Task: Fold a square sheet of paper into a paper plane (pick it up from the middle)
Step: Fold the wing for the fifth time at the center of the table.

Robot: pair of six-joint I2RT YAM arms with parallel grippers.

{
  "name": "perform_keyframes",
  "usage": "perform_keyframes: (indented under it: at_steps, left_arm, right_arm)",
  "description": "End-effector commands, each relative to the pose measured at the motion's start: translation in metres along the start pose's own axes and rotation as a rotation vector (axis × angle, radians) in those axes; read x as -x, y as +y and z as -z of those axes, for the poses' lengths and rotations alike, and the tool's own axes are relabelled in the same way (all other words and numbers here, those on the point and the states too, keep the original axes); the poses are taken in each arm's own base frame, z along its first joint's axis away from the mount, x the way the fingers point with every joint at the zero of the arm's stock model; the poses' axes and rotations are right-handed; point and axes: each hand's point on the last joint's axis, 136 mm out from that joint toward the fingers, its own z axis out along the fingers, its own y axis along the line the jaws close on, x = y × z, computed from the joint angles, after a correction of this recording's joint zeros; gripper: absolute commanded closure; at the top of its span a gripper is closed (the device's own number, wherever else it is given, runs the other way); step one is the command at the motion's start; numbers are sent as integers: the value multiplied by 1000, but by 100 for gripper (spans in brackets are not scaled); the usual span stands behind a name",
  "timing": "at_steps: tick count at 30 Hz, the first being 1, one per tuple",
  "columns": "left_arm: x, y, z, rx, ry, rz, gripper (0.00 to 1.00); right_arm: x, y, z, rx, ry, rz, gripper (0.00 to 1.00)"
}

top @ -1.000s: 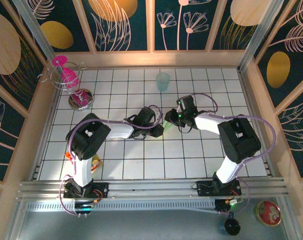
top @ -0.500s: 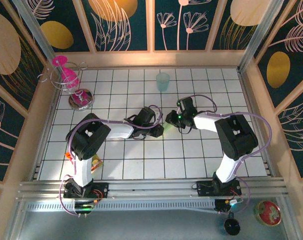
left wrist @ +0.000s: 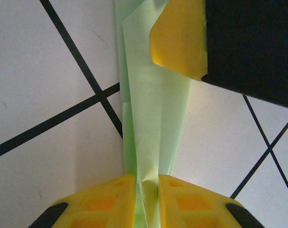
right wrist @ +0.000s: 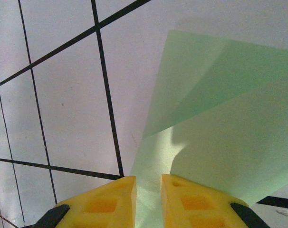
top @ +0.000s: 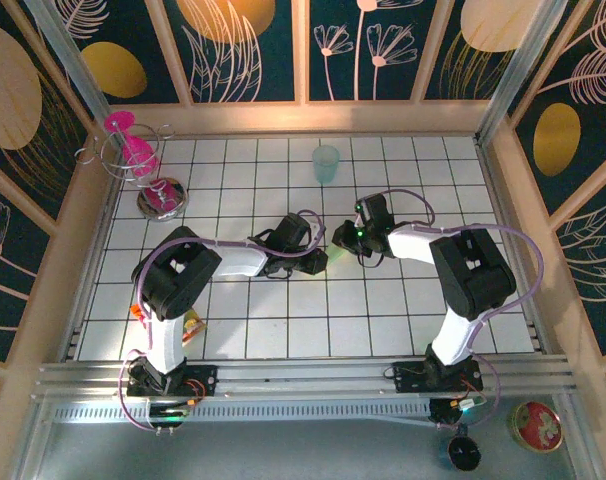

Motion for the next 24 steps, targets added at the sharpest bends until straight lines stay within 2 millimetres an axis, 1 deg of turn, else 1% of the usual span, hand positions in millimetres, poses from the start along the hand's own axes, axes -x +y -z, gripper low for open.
perform_keyframes:
  at_steps: [1,8,13,15,20,22,24]
  left_arm:
    - [-26,11,-9,28,93,14,80]
    - [-26,12,-8,30,93,16,78]
    - [-19,9,-3,34,76,15,78]
    - [-9,3,5,32,50,13,76]
    - [30,-21,42,9,-75,1,64]
    - [40,-24,52,15,-114,3,60]
    - [46,-26,58,13,-129,11,60]
  right_arm:
    - [-2,-18,-5,-55,4,-34,79]
    - [-8,-24,-6,-71,19,-45,79]
    - [-13,-29,-7,-78,29,-46,79]
    - [-16,-31,-8,-77,35,-42,79]
    - [-21,-35,-8,-73,41,-34,80]
    - [-22,-34,-7,-63,41,-30,80]
    - [-22,-33,-7,-53,42,-30,80]
